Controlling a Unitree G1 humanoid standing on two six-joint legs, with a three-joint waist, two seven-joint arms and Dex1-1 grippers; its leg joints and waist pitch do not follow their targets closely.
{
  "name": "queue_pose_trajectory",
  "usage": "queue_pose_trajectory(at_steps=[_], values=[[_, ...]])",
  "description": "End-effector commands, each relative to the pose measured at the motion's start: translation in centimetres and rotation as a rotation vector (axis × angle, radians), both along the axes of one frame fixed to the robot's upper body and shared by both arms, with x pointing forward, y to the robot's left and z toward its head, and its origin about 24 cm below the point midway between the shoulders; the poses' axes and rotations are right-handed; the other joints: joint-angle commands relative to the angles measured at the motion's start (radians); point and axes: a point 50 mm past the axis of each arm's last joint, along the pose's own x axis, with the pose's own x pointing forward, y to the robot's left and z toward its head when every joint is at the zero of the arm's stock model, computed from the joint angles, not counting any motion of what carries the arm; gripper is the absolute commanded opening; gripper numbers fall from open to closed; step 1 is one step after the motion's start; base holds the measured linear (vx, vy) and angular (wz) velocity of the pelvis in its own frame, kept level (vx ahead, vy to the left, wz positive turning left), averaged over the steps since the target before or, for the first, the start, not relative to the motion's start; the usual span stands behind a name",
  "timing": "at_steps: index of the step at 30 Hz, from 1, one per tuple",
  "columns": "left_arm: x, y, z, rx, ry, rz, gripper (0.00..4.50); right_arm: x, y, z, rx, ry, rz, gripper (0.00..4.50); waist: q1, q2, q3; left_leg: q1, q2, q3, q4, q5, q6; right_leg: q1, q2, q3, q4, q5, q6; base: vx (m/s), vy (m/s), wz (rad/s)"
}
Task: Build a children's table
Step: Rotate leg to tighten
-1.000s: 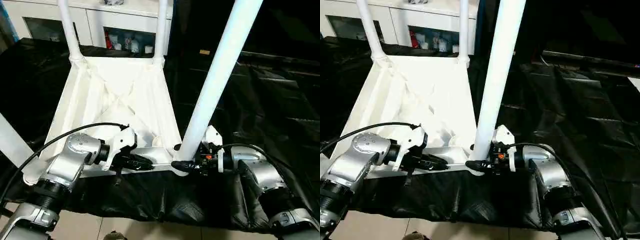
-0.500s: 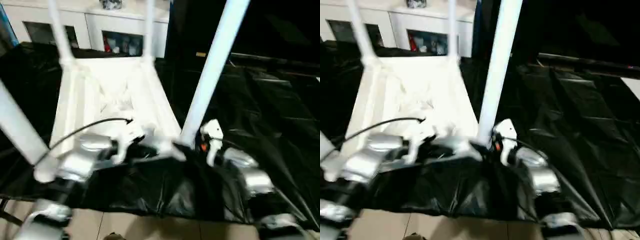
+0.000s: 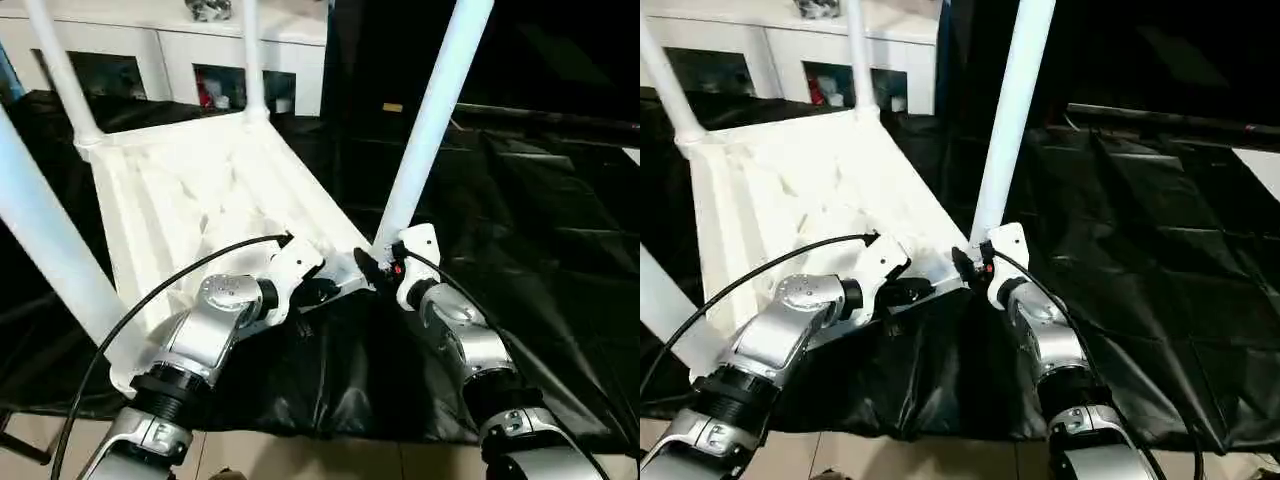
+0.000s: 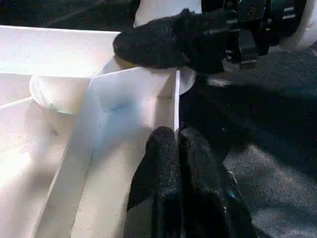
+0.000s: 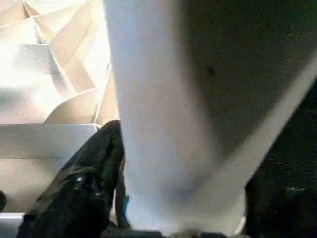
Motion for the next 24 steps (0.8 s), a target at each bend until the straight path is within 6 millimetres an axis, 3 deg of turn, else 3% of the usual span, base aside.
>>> queue_pose_trajectory(at_steps=[1, 7, 9, 13, 15, 17, 20, 24], values=[[-1.0, -2.0, -0.6, -0.034, 0.036, -0.113, 0.00, -1.6, 3.8, -0.5, 0.037, 0.024, 0.269, 3.66, 0.003, 0.002, -0.040, -0.005, 0.017, 0.001, -0.072, -0.319, 0.018, 0.028, -0.041, 0.032, -0.084, -0.320, -0.143, 0.000, 0.000, 0.00], [-0.6, 0.3, 0.3, -0.036, 0.024, -0.178, 0.00, -2.2, 2.2, 0.2, 0.016, -0.005, 0.469, 3.88, 0.004, 0.001, -0.043, -0.010, 0.018, 0.001, -0.070, -0.261, 0.036, 0.039, -0.040, 0.030, -0.074, -0.250, -0.162, 0.000, 0.000, 0.00], [-0.7, 0.8, 0.6, -0.043, 0.032, -0.208, 0.00, -2.4, 1.7, 0.5, 0.022, -0.009, 0.520, 3.88, 0.005, 0.003, -0.047, -0.007, 0.018, 0.004, -0.064, -0.230, 0.046, 0.039, -0.038, 0.030, -0.068, -0.193, -0.182, 0.000, 0.000, 0.00], [-1.0, 2.2, 1.2, -0.054, 0.041, -0.321, 0.00, -3.2, 0.6, 1.4, 0.037, -0.001, 0.725, 3.88, 0.003, 0.003, -0.050, -0.007, 0.016, 0.008, -0.051, -0.134, 0.096, 0.044, -0.032, 0.027, -0.046, 0.002, -0.251, 0.000, 0.000, 0.00], [-1.1, 2.6, 1.3, -0.050, 0.036, -0.353, 0.00, -3.4, 0.4, 1.6, 0.038, 0.014, 0.772, 3.88, 0.007, 0.002, -0.051, 0.001, 0.020, 0.011, -0.048, -0.125, 0.110, 0.039, -0.033, 0.027, -0.045, 0.021, -0.271, 0.000, 0.000, 0.00], [-1.1, 2.8, 1.4, -0.049, 0.041, -0.375, 0.00, -3.5, 0.3, 1.7, 0.041, 0.025, 0.809, 3.73, 0.014, 0.005, -0.050, 0.000, 0.022, 0.012, -0.046, -0.116, 0.115, 0.039, -0.033, 0.027, -0.041, 0.031, -0.284, 0.000, 0.000, 0.00], [-1.3, 3.1, 1.5, -0.048, 0.053, -0.402, 0.00, -3.7, 0.3, 1.8, 0.041, 0.031, 0.848, 3.54, 0.021, 0.005, -0.046, 0.000, 0.025, 0.012, -0.051, -0.170, 0.085, 0.039, -0.038, 0.026, -0.045, -0.052, -0.272, 0.000, 0.000, 0.00], [-1.3, 3.1, 1.5, -0.048, 0.053, -0.402, 0.00, -3.7, 0.3, 1.8, 0.041, 0.031, 0.848, 3.54, 0.022, 0.003, -0.044, -0.001, 0.025, 0.012, -0.052, -0.187, 0.065, 0.038, -0.042, 0.029, -0.047, -0.093, -0.258, 0.000, 0.000, 0.00]])
